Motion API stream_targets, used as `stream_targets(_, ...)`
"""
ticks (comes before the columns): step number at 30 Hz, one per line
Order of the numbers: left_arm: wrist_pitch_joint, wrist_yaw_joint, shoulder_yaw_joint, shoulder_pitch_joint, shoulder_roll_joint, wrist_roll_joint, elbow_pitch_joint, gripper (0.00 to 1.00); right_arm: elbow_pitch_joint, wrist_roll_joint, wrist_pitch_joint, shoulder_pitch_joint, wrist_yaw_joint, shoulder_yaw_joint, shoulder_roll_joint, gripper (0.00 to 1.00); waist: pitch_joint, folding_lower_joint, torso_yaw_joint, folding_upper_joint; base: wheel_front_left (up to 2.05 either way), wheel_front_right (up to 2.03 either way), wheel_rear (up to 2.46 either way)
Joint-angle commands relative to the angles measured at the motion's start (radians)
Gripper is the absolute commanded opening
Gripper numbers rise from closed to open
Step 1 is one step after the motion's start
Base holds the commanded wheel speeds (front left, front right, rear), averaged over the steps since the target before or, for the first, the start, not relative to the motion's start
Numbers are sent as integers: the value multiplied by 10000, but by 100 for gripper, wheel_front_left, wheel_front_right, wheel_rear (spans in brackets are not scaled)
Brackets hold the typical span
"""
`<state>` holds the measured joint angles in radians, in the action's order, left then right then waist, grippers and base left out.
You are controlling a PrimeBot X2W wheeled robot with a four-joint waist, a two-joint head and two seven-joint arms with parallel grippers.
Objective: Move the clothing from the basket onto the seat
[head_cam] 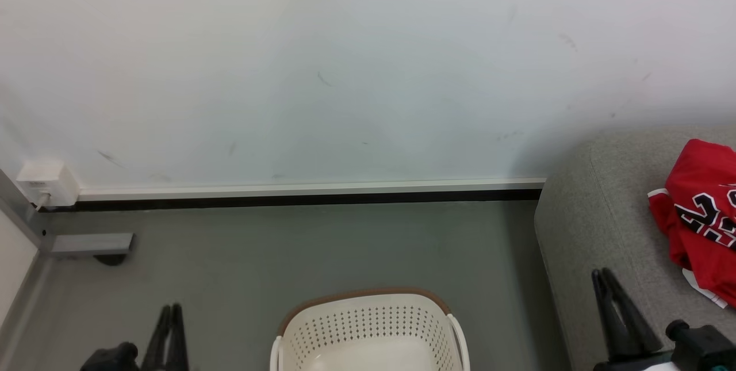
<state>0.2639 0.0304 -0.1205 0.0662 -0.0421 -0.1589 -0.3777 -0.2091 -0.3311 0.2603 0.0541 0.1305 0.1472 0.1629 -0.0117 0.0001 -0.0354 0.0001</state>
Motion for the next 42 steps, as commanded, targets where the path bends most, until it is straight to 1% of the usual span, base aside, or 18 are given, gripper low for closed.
stream_targets(1,-102,15,-75,93,-11,-170,-17,0,38,-181,-37,18,0,-34,-2,0,1,0,3,-1,0,0,0)
stream_targets(7,-516,99,-170,219,-20,-1350,-4,0,8,-1278,-328,70,0,-226,-70,0,6,0,20,-1,0,0,0)
stream_targets(23,-1124,299,-14,205,-41,-4228,392,0,-84,-3822,-1002,220,1,-671,-232,0,21,0,65,-1,0,0,0)
stream_targets(39,-1723,459,10,284,-61,-6585,621,0,-154,-5938,-1569,334,1,-1052,-381,0,37,0,110,-1,0,0,0)
stream_targets(42,-1789,481,13,295,-63,-6842,643,0,-162,-6170,-1635,350,1,-1095,-399,0,38,0,116,-1,0,0,0)
